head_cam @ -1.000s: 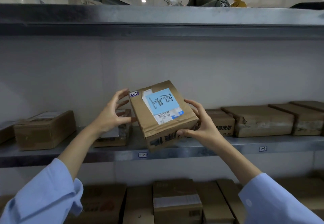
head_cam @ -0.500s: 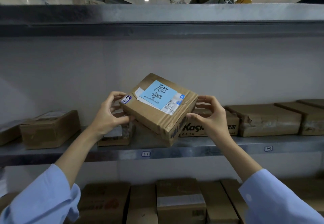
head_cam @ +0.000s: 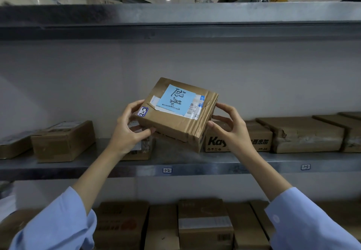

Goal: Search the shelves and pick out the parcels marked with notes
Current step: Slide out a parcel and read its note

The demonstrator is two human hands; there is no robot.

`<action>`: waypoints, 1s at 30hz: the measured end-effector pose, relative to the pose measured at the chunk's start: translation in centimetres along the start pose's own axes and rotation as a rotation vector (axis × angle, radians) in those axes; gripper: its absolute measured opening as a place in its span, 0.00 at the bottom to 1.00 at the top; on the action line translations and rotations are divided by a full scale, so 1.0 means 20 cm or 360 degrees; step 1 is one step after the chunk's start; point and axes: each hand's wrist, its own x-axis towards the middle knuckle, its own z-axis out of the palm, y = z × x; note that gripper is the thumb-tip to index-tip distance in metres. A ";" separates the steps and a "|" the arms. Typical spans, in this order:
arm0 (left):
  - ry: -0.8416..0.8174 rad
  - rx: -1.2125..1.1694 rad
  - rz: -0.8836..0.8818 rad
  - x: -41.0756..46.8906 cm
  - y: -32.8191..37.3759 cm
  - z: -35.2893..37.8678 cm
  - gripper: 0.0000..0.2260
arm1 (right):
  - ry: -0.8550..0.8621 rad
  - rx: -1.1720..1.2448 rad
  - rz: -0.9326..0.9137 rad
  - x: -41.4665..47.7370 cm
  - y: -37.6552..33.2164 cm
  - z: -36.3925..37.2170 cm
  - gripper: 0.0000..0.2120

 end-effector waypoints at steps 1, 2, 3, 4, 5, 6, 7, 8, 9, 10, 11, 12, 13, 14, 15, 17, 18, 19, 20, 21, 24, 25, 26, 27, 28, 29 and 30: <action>0.0020 0.0010 0.0000 0.00 -0.01 0.01 0.35 | -0.0021 0.0009 0.0019 0.00 0.00 0.00 0.27; 0.0032 0.0012 -0.0001 0.00 -0.01 0.01 0.34 | -0.0051 0.0013 0.0035 0.00 0.00 0.00 0.27; 0.0038 0.0013 -0.0003 0.00 -0.02 0.02 0.34 | -0.0086 0.0004 0.0043 0.00 0.00 0.00 0.27; 0.0040 0.0014 -0.0004 0.01 -0.02 0.02 0.34 | -0.0118 -0.0019 0.0046 0.00 0.00 0.00 0.28; 0.0044 0.0017 -0.0001 0.01 -0.02 0.03 0.34 | -0.0141 -0.0044 0.0048 0.01 0.01 0.00 0.29; 0.0050 0.0020 0.0004 0.01 -0.02 0.03 0.33 | -0.0157 -0.0066 0.0056 0.01 0.02 0.00 0.29; 0.0061 0.0022 0.0009 0.00 -0.02 0.03 0.33 | -0.0173 -0.0081 0.0065 0.01 0.02 0.00 0.29; 0.0076 0.0022 0.0014 0.00 -0.02 0.04 0.33 | -0.0191 -0.0089 0.0068 0.01 0.03 0.00 0.29; 0.0091 0.0019 0.0022 0.00 -0.02 0.05 0.33 | -0.0205 -0.0093 0.0071 0.02 0.04 -0.01 0.28; 0.0108 0.0016 0.0030 -0.01 -0.02 0.05 0.33 | -0.0216 -0.0089 0.0078 0.02 0.03 -0.01 0.28; 0.0127 0.0014 0.0037 -0.01 -0.02 0.06 0.33 | -0.0222 -0.0078 0.0088 0.03 0.03 -0.01 0.27; 0.0145 0.0011 0.0041 -0.02 -0.02 0.07 0.32 | -0.0222 -0.0062 0.0092 0.03 0.02 -0.01 0.27; 0.0162 0.0006 0.0042 -0.02 -0.02 0.07 0.32 | -0.0216 -0.0049 0.0085 0.03 0.01 0.00 0.26; 0.0178 -0.0001 0.0043 -0.03 -0.02 0.08 0.32 | -0.0206 -0.0042 0.0078 0.03 0.01 0.00 0.24; 0.0193 -0.0004 0.0044 -0.03 -0.02 0.08 0.32 | -0.0198 -0.0035 0.0081 0.03 0.01 0.01 0.23; 0.0215 -0.0002 0.0044 -0.04 -0.02 0.09 0.31 | -0.0194 -0.0023 0.0124 0.03 0.01 0.01 0.21; 0.0228 0.0002 0.0047 -0.04 -0.02 0.10 0.31 | -0.0202 -0.0019 0.0150 0.03 0.02 0.02 0.21; 0.0244 0.0010 0.0051 -0.05 -0.01 0.10 0.31 | -0.0215 -0.0009 0.0173 0.03 0.02 0.02 0.21; 0.0263 0.0019 0.0059 -0.05 0.00 0.11 0.31 | -0.0236 0.0014 0.0192 0.03 0.02 0.02 0.22; 0.0286 0.0025 0.0069 -0.06 0.00 0.12 0.31 | -0.0255 0.0045 0.0207 0.02 0.02 0.03 0.24; 0.0338 0.0013 0.0064 -0.08 0.02 0.16 0.31 | -0.0300 0.0088 0.0204 0.01 0.01 0.04 0.30; 0.0340 0.0008 0.0051 -0.08 0.02 0.17 0.31 | -0.0308 0.0067 0.0189 0.00 0.01 0.04 0.33; 0.0339 0.0008 0.0037 -0.09 0.02 0.18 0.31 | -0.0313 0.0035 0.0177 -0.01 0.01 0.05 0.36; 0.0338 0.0013 0.0022 -0.09 0.02 0.19 0.30 | -0.0308 0.0003 0.0167 -0.01 0.00 0.05 0.40; 0.0335 0.0018 0.0009 -0.10 0.03 0.20 0.30 | -0.0294 -0.0029 0.0152 -0.01 0.00 0.05 0.43; 0.0326 0.0019 0.0003 -0.10 0.03 0.20 0.30 | -0.0267 -0.0062 0.0136 -0.01 0.01 0.05 0.45; 0.0313 0.0018 0.0004 -0.10 0.03 0.21 0.29 | -0.0233 -0.0090 0.0118 -0.01 0.01 0.06 0.46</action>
